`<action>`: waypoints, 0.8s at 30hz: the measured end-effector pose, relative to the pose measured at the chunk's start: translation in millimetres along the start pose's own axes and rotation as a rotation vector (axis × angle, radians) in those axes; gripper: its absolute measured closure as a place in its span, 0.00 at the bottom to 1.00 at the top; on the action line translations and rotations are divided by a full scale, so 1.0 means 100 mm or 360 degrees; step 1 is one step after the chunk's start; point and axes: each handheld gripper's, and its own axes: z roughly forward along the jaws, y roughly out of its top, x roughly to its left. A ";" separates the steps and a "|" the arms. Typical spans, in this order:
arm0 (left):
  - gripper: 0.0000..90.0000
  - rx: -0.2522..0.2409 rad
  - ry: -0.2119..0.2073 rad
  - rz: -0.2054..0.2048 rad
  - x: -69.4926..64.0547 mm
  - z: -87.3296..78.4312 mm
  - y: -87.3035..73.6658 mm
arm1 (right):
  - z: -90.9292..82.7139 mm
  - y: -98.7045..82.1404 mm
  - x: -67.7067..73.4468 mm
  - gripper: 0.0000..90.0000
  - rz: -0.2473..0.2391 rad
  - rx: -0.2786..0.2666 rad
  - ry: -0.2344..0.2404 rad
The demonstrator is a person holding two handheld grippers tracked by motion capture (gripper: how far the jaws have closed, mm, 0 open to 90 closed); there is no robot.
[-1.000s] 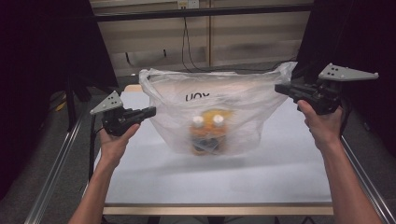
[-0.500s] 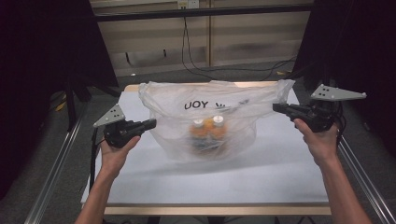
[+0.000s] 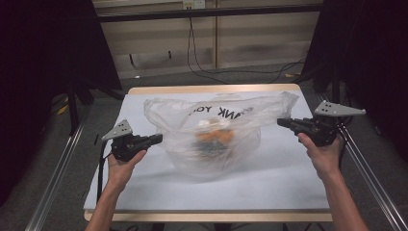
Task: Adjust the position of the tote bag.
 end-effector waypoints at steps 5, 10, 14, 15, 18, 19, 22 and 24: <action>1.00 0.0062 0.0023 0.0011 0.03 0.03 -0.07 | 0.05 -0.13 -0.08 1.00 0.0047 0.0047 -0.0016; 1.00 0.0088 0.0037 -0.0004 0.09 0.09 -0.14 | 0.17 -0.25 -0.12 1.00 0.0036 0.0128 -0.0043; 1.00 0.0186 0.0050 0.0022 0.11 0.19 -0.21 | 0.27 -0.31 -0.14 1.00 0.0034 0.0176 -0.0061; 1.00 0.0201 0.0050 0.0020 0.12 0.22 -0.24 | 0.29 -0.32 -0.15 1.00 0.0031 0.0182 -0.0064; 1.00 0.0227 0.0042 0.0009 0.13 0.29 -0.28 | 0.35 -0.38 -0.18 1.00 0.0034 0.0217 -0.0089; 1.00 0.0244 0.0044 0.0016 0.13 0.30 -0.28 | 0.38 -0.42 -0.20 1.00 0.0045 0.0230 -0.0101; 1.00 0.0293 0.0068 0.0037 0.14 0.34 -0.32 | 0.41 -0.46 -0.23 1.00 0.0047 0.0239 -0.0115; 1.00 0.0321 0.0083 0.0032 0.16 0.37 -0.35 | 0.43 -0.50 -0.25 1.00 0.0061 0.0260 -0.0113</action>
